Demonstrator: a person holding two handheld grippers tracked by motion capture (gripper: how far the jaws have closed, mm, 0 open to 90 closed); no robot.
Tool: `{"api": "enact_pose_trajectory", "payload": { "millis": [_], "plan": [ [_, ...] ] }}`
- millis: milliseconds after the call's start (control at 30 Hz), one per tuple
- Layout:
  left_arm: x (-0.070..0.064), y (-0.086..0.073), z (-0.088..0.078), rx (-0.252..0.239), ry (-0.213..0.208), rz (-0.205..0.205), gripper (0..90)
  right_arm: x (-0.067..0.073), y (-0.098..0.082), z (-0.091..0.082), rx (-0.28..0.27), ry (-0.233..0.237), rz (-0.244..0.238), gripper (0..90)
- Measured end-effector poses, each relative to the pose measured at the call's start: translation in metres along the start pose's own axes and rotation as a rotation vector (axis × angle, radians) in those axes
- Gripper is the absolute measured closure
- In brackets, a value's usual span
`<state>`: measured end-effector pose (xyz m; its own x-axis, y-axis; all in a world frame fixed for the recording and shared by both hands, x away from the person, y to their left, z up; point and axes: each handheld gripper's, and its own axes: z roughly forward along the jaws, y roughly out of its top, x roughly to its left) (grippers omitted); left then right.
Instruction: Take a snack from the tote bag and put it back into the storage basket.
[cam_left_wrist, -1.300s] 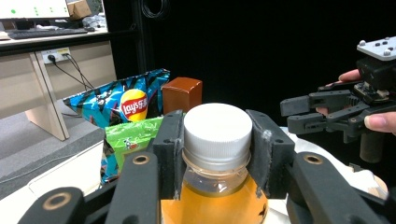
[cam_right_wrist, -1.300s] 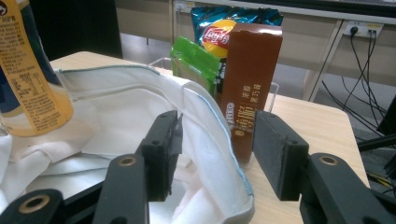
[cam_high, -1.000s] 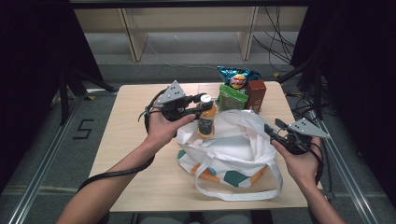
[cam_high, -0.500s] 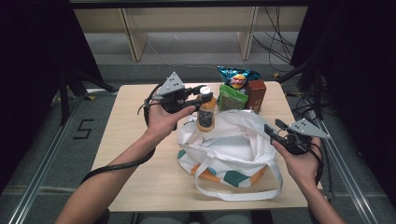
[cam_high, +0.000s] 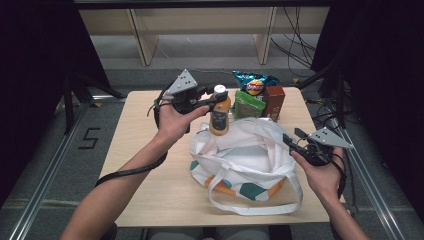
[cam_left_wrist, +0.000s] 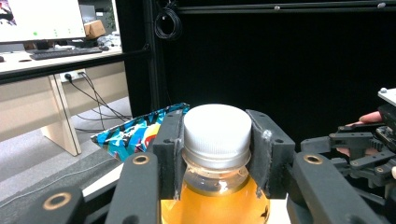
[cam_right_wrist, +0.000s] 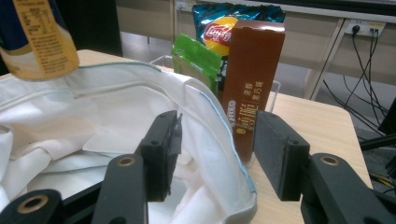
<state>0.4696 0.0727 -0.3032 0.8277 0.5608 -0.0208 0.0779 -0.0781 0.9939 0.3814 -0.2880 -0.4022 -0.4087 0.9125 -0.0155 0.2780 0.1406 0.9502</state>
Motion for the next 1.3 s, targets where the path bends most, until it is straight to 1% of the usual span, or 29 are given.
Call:
{"api": "enact_pose_trajectory", "payload": {
  "millis": [100,133,167,200,233,267,433,533,667,700,733,767,800,867,967,1000,1100,1300],
  "plan": [
    [0.002,0.002,0.001,-0.002,0.006,0.002,58.7,0.0,0.0,0.0,0.008,0.008,-0.005,51.3],
    [0.003,0.003,0.002,-0.003,0.007,0.003,58.7,0.0,0.0,0.0,-0.001,0.001,-0.001,51.3],
    [0.004,0.004,0.003,-0.004,0.007,0.006,58.7,-0.002,0.0,0.0,-0.006,0.001,-0.022,51.2],
    [0.004,0.004,0.003,-0.004,0.007,0.006,58.7,-0.002,0.0,0.0,-0.006,0.001,-0.022,51.2],
    [0.005,0.005,0.004,-0.007,0.01,0.004,58.7,-0.002,0.0,0.001,-0.01,0.002,-0.017,51.2],
    [0.005,0.005,0.004,-0.007,0.01,0.004,58.7,-0.002,0.0,0.0,0.004,0.012,-0.016,51.3],
    [0.011,0.01,0.007,-0.008,0.019,0.013,58.7,-0.002,0.0,0.0,-0.003,0.006,-0.02,51.3],
    [0.012,0.01,0.008,-0.01,0.021,0.011,58.7,-0.002,0.0,0.0,-0.003,0.006,-0.019,51.3],
    [0.016,0.01,0.01,-0.009,0.026,0.01,58.7,-0.002,0.0,0.0,0.002,0.014,-0.017,51.2],
    [0.018,0.01,0.011,-0.007,0.029,0.008,58.7,0.0,-0.001,-0.001,0.006,0.007,0.004,51.2],
    [0.018,0.01,0.011,-0.007,0.029,0.008,58.7,0.0,-0.001,-0.001,0.006,0.007,0.004,51.2],
    [0.019,0.009,0.012,-0.007,0.029,0.01,58.7,-0.002,0.0,0.001,-0.006,0.007,-0.021,51.3],
    [0.02,0.009,0.013,-0.006,0.032,0.007,58.7,-0.002,0.0,0.0,0.002,0.011,-0.021,51.2],
    [0.022,0.008,0.014,-0.003,0.032,0.009,58.7,-0.002,0.0,0.0,0.0,0.012,-0.024,51.2],
    [0.024,0.008,0.016,-0.003,0.033,0.009,58.7,-0.002,0.0,0.001,-0.007,0.008,-0.021,51.2],
    [0.025,0.008,0.017,-0.003,0.033,0.011,58.7,0.001,-0.001,0.0,-0.003,0.004,-0.001,51.3],
    [0.027,0.009,0.019,0.004,0.033,0.016,58.7,0.001,-0.001,0.0,0.007,0.008,0.001,51.2],
    [0.032,0.01,0.024,0.004,0.036,0.019,58.7,0.001,-0.001,0.0,0.006,0.01,0.002,51.2]
  ]
}}
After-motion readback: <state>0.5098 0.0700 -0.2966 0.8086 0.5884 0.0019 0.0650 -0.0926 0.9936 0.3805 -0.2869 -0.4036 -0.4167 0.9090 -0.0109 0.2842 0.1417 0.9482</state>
